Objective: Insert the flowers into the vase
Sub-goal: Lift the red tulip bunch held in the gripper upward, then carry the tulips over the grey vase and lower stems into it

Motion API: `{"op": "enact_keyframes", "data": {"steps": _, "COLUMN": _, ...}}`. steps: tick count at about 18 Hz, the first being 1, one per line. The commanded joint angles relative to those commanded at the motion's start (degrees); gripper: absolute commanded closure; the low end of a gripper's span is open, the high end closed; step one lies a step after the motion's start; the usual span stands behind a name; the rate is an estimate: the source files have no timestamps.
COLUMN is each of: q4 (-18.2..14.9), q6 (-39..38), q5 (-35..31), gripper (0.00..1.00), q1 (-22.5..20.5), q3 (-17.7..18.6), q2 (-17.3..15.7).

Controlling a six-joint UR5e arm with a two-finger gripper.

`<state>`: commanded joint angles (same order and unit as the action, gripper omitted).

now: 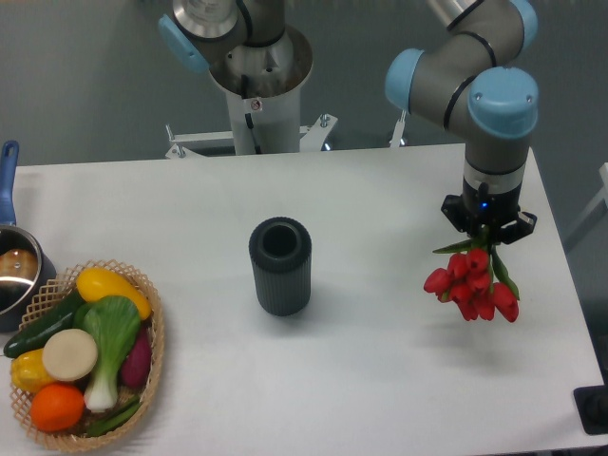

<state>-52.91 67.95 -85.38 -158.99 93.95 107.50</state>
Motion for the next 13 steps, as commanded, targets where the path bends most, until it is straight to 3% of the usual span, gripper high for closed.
{"op": "enact_keyframes", "data": {"steps": 4, "q4": 0.3, "q6": -2.2, "q5": 11.9, "gripper": 1.0, "q1": -0.9, "q3": 0.3, "q2": -2.9}}
{"op": "enact_keyframes", "data": {"steps": 9, "q4": 0.1, "q6": -5.3, "q5": 21.6, "gripper": 1.0, "q1": 0.2, "q3": 1.1, "q2": -3.3}}
{"op": "enact_keyframes", "data": {"steps": 13, "q4": 0.3, "q6": -10.2, "q5": 36.4, "gripper": 1.0, "q1": -0.1, "q3": 1.8, "q2": -3.5}}
